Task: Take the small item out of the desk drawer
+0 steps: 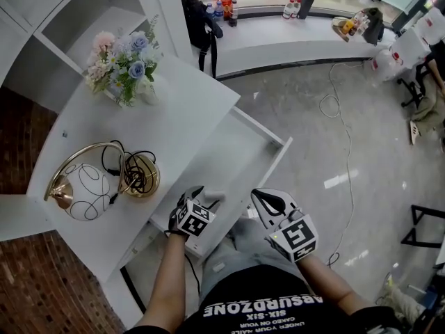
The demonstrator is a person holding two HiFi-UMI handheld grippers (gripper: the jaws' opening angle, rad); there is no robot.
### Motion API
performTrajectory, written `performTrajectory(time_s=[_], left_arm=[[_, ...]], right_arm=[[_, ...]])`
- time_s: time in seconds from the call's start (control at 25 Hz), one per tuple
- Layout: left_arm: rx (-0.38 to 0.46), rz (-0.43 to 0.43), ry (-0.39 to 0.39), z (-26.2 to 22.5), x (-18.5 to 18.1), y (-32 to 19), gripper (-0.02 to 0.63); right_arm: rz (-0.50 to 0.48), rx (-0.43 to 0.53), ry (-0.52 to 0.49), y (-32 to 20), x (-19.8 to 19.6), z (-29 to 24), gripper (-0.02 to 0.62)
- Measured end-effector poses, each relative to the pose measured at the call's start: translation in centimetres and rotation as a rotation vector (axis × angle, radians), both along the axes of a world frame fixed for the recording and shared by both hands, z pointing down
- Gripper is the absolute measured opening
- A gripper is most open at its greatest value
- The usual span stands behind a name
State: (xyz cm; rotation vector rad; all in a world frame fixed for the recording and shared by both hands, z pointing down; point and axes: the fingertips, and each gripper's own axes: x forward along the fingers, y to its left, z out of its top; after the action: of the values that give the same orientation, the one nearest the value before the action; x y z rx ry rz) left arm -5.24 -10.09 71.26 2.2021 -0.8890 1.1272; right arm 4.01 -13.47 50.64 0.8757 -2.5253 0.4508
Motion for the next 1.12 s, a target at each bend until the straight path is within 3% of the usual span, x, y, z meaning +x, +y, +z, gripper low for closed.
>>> performTrajectory(time_s=[0.36,0.64,0.84,1.12], left_arm=[[-0.046,0.072,-0.082,3.8,0.5,0.4,0.275],[-0.070,0.075,-0.147,6.5,0.3,0.1,0.275],[-0.096,0.146,-0.196,8.0,0.5,0.5,0.275],[-0.139,0.191,-0.218,9.1,1.1,0.9,0.275]], right_arm=[[-0.005,-0.018,0.006,-0.4,-0.1,1.0,-0.002],[-0.001,-0.035,0.005,-0.3,0.1,1.7,-0.002],[-0.002,-0.049,0.008,-0.1,0.2,2.2,-0.002],[0.004,-0.062,0.015,0.0,0.2,2.6,-0.002]])
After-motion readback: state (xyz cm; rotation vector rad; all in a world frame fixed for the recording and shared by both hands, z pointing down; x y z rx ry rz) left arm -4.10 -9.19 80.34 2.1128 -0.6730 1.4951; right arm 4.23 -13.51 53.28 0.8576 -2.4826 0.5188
